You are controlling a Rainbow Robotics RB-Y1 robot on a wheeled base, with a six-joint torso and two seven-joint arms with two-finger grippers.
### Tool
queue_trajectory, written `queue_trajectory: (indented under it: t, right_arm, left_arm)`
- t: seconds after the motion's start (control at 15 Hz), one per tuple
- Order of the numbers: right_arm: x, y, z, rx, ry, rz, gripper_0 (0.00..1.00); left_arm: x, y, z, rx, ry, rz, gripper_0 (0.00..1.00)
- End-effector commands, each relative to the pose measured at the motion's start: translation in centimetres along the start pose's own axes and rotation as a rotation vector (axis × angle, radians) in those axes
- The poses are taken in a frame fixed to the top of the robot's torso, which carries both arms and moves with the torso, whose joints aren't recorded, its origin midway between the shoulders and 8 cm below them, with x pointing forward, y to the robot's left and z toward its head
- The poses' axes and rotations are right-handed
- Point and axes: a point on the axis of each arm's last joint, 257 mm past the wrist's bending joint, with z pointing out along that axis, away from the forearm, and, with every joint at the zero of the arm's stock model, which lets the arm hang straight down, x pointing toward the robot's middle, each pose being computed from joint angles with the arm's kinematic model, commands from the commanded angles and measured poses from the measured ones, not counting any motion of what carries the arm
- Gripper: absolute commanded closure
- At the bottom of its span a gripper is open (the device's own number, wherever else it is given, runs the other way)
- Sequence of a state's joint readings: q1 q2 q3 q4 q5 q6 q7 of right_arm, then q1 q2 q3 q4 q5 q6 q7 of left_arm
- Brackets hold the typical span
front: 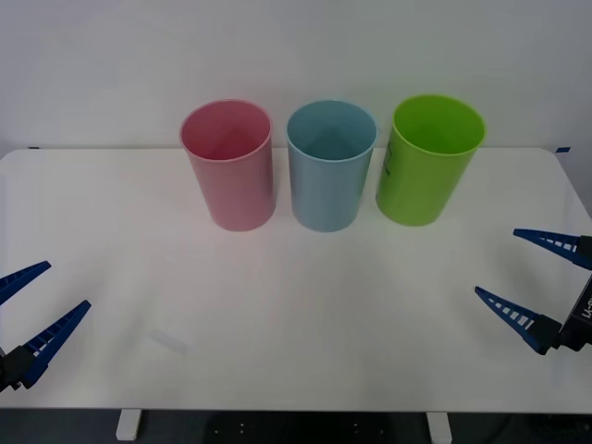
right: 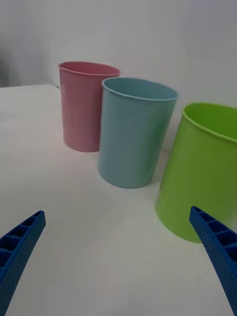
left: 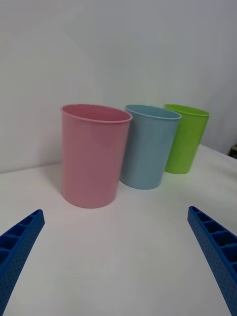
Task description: Grasp the object on the table and drop it into the matching bin: aluminum can to the light blue bin, PET bottle to the pink bin.
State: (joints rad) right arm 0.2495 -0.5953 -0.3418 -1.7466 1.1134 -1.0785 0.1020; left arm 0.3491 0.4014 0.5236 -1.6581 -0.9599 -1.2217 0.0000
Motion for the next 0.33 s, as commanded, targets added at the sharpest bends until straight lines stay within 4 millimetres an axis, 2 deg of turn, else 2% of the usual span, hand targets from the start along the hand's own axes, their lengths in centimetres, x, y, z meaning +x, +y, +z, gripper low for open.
queue_trajectory:
  t: [0.07, 0.33]
  right_arm:
    - [0.67, 0.21, -0.53, 0.006, 0.014, 0.024, 0.00]
    - [0.76, 0.22, -0.63, 0.008, 0.017, 0.027, 0.00]
  left_arm:
    - [0.00, 0.00, 0.00, 0.000, 0.000, 0.000, 0.00]
    - [0.00, 0.00, 0.00, 0.000, 0.000, 0.000, 0.00]
